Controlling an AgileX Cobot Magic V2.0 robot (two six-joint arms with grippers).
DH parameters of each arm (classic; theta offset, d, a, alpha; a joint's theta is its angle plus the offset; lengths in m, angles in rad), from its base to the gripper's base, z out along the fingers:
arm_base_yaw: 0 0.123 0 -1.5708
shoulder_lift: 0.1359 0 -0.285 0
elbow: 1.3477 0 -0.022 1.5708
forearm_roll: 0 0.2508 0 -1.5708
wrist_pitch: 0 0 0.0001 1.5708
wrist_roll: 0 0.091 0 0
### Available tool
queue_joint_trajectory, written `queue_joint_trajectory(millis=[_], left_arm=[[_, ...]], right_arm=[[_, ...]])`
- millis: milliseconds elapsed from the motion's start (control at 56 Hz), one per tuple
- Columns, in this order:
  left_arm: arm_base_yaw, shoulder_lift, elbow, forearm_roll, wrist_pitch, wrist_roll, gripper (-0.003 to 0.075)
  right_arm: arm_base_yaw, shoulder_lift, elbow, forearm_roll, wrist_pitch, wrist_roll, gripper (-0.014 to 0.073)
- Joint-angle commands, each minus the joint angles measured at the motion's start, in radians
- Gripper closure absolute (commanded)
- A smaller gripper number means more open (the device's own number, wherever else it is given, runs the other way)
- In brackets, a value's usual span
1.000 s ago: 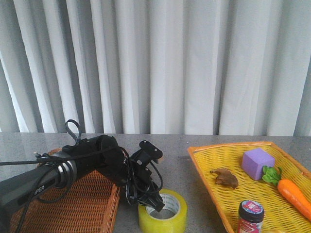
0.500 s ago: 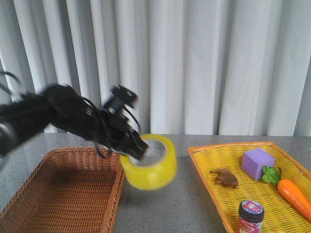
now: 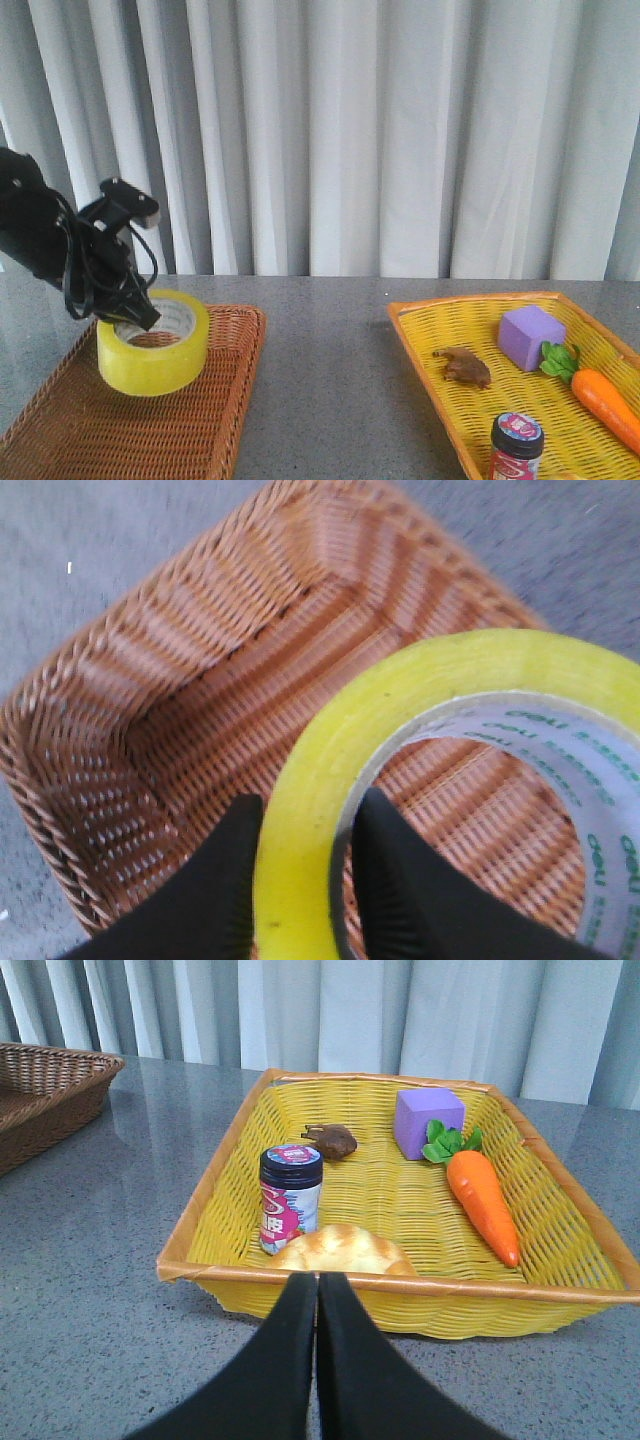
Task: Transfer tape with both arms
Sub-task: 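Lift the tape roll with the left gripper and lower it into the brown basket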
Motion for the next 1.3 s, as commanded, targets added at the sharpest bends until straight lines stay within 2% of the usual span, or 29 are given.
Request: queue_joint_trajectory(millis=[0, 268, 429, 946, 1286], left_arm=[[0.000, -0.018, -0.025, 0.018, -0.054, -0.057, 0.0727], [0.000, 0.065, -0.025, 0.076, -0.023, -0.151, 0.0720], [0.000, 0.084, -0.026, 0.082, -0.002, -0.197, 0.0688], [0.000, 0.084, -0.026, 0.090, 0.043, -0.201, 0.0421], [0.000, 0.070, -0.026, 0.088, 0.104, -0.227, 0.0409]], right_arm=[[-0.003, 0.019, -0.021, -0.014, -0.077, 0.002, 0.0598], [-0.003, 0.019, -0.021, -0.014, -0.077, 0.002, 0.0598], [-0.003, 0.019, -0.021, -0.014, -0.078, 0.002, 0.0598], [-0.003, 0.019, -0.021, -0.014, -0.078, 0.002, 0.0598], [-0.003, 0.019, -0.021, -0.014, -0.081, 0.002, 0.0598]])
